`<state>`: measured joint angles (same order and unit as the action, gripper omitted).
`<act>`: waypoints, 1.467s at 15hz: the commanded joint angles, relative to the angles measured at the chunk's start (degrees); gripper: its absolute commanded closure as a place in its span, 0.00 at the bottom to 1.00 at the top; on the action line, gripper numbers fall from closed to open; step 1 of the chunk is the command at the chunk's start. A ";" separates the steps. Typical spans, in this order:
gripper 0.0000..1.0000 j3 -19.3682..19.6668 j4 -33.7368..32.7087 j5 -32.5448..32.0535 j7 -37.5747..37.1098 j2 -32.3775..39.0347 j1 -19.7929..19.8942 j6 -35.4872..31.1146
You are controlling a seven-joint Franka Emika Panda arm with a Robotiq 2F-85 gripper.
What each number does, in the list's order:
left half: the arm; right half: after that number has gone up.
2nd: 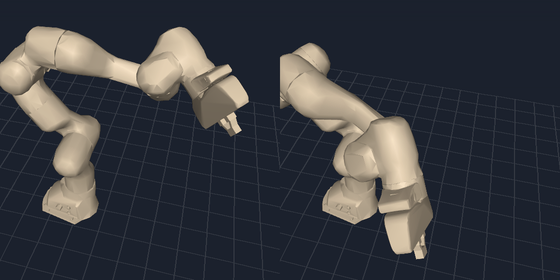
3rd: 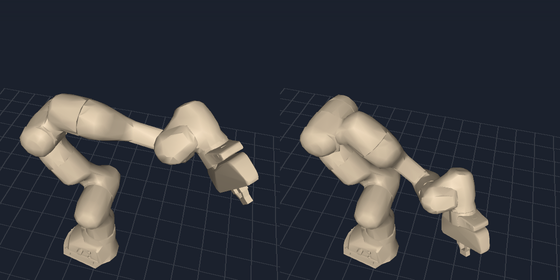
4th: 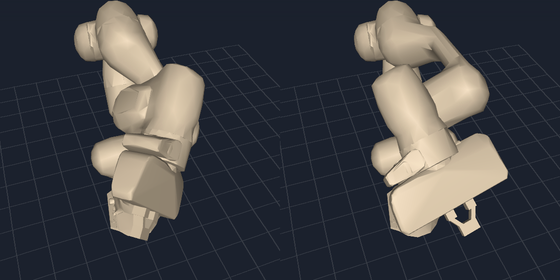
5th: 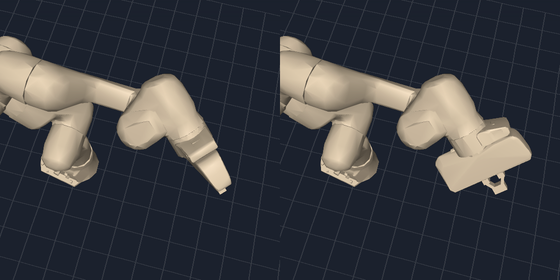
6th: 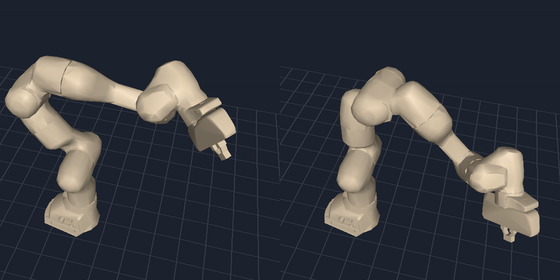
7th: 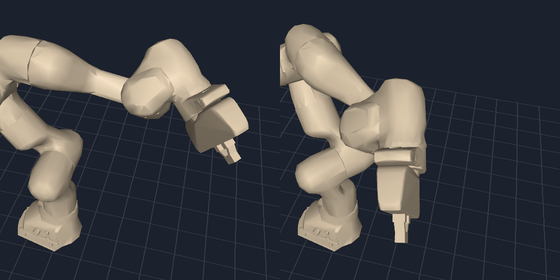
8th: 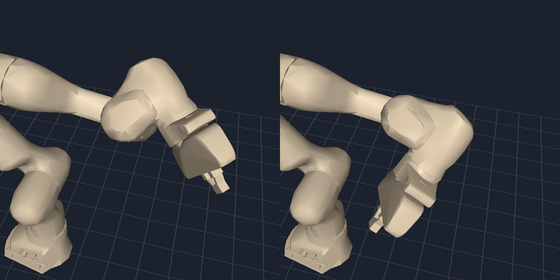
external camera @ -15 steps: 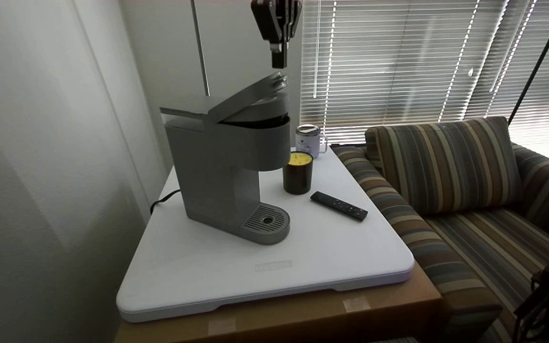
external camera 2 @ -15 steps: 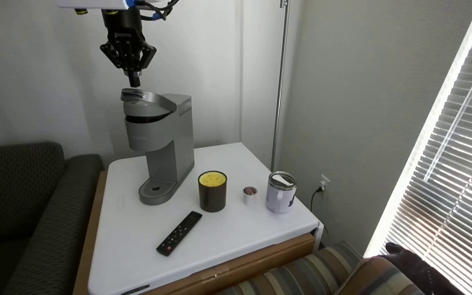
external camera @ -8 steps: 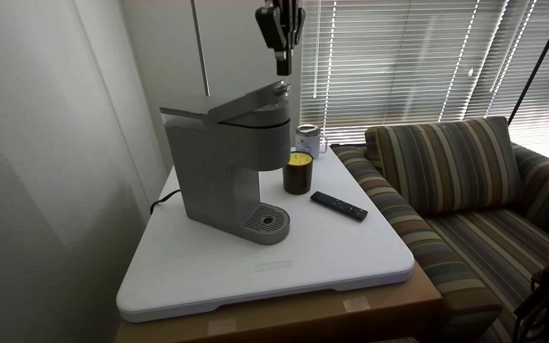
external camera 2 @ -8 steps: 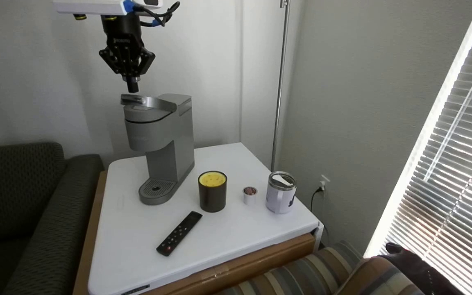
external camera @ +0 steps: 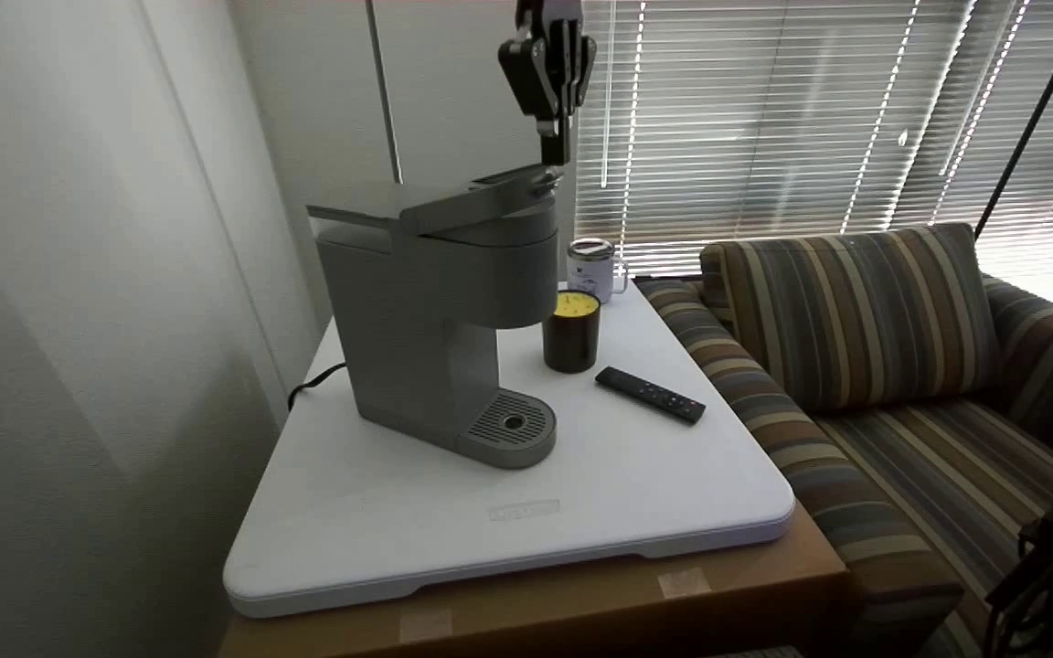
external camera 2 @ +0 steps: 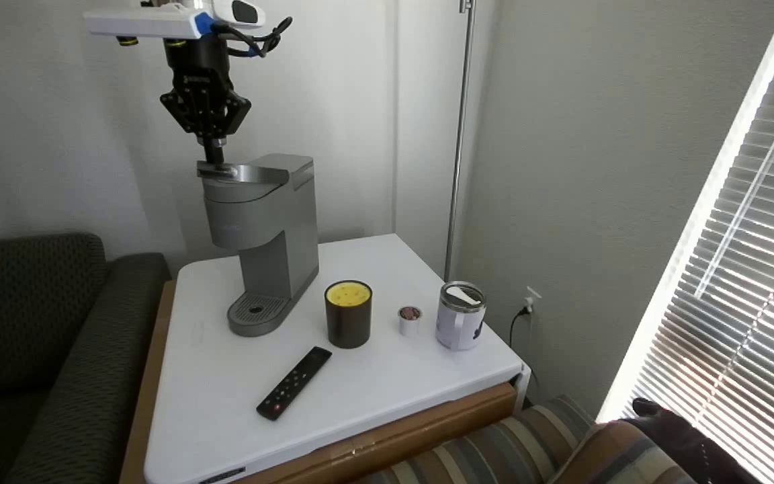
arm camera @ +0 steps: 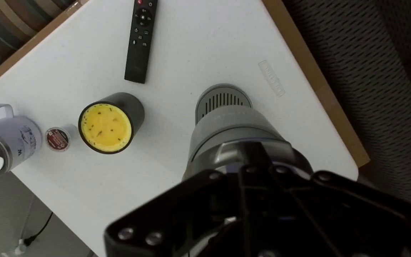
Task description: Close the lid of the coffee maker and then open it
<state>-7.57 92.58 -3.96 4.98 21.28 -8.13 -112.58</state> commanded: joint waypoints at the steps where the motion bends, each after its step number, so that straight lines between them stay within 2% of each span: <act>1: 1.00 0.44 5.23 0.67 -1.60 -1.69 0.09 -2.26; 11: 1.00 0.79 15.74 1.07 -7.09 -3.36 0.16 -13.21; 17: 1.00 0.91 20.69 1.72 -8.32 -4.37 0.30 -15.48; 22: 1.00 0.95 20.96 1.08 -8.99 -5.86 -0.02 -13.27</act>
<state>-7.04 111.78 -3.26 -3.62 18.06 -8.04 -126.50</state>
